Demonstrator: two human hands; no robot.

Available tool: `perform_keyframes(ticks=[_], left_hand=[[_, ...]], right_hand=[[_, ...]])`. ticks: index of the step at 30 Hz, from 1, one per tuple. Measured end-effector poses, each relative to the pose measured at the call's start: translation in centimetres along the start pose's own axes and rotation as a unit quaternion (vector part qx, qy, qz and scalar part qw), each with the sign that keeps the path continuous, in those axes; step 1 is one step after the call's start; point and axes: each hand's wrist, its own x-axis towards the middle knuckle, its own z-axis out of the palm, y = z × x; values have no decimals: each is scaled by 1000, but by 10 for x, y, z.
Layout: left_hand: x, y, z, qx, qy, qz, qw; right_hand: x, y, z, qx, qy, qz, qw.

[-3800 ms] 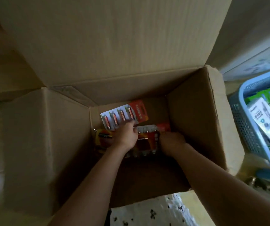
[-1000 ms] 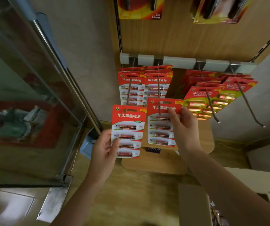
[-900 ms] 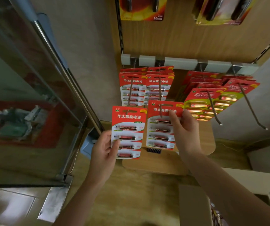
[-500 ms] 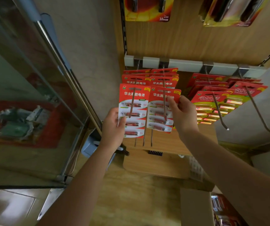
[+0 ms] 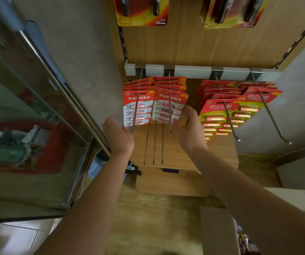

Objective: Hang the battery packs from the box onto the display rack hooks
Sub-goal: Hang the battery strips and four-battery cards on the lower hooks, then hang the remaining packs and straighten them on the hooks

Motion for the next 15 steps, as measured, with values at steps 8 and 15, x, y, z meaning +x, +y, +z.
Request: perform_keyframes(ticks=[8, 15], left_hand=[[-113, -40, 17, 105, -120, 118, 980], [-198, -42, 59, 231, -288, 161, 915]], right_hand=[[-84, 89, -37, -141, -86, 2, 986], [-139, 178, -119, -189, -96, 129, 969]])
